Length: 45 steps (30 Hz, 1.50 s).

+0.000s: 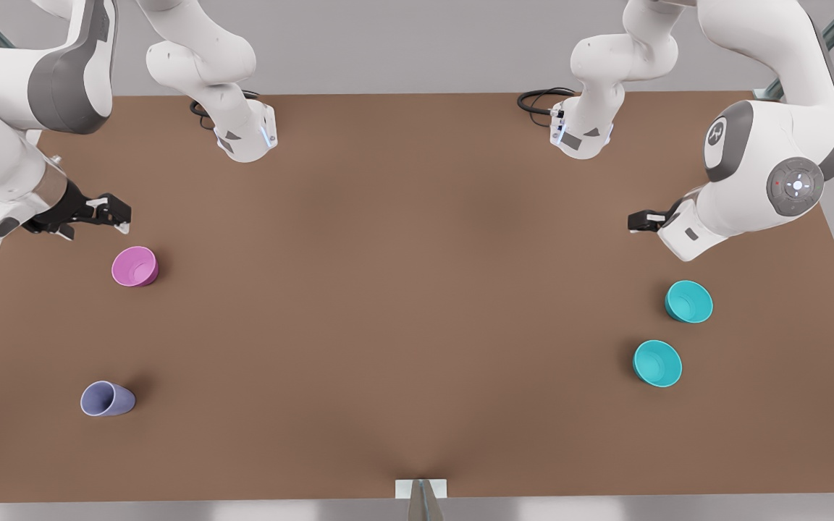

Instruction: Stack the blue bowl on the pink bowl

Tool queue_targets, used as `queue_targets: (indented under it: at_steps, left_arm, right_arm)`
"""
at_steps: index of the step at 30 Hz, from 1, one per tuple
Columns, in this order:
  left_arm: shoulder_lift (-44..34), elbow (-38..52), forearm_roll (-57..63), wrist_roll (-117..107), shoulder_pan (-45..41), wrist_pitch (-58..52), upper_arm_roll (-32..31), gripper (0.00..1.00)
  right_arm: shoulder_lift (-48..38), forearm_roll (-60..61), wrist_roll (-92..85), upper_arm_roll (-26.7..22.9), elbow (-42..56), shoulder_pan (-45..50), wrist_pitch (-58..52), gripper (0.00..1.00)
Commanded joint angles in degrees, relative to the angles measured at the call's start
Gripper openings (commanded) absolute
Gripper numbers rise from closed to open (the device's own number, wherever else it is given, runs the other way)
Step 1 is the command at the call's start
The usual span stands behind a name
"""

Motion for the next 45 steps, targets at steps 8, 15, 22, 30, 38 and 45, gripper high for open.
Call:
queue_targets:
  at_steps: [8,15,22,30,38,45]
  left_arm:
    - [0.2,0.0,0.0,-0.7,-0.1,0.2,-0.2,1.0]
    - [0.3,0.0,-0.1,-0.7,0.0,0.2,-0.2,1.0]
    - [0.7,0.0,-0.1,-0.7,0.0,0.2,-0.2,1.0]
    - [0.9,-0.1,-0.1,-0.7,0.1,0.2,-0.2,1.0]
    - [1.5,-0.1,-0.1,-0.7,0.3,-1.1,-0.2,1.0]
    - [1.6,-0.1,-0.1,-0.7,0.3,-2.3,-0.2,1.0]
  right_arm:
    - [5.8,-1.2,-2.6,-1.2,-1.8,-2.2,-0.2,1.0]
    - [14.2,3.9,-7.4,-1.5,-11.7,-16.0,14.2,1.0]
    - [12.5,4.6,-10.5,-1.6,-25.9,-20.1,32.2,1.0]
    - [12.1,6.5,-14.4,-1.7,-37.7,-26.4,44.6,1.0]
    - [16.7,8.9,-17.3,-1.7,-40.3,-30.8,49.0,1.0]
    - [18.8,11.5,-19.0,-1.6,-42.3,-32.4,51.3,1.0]
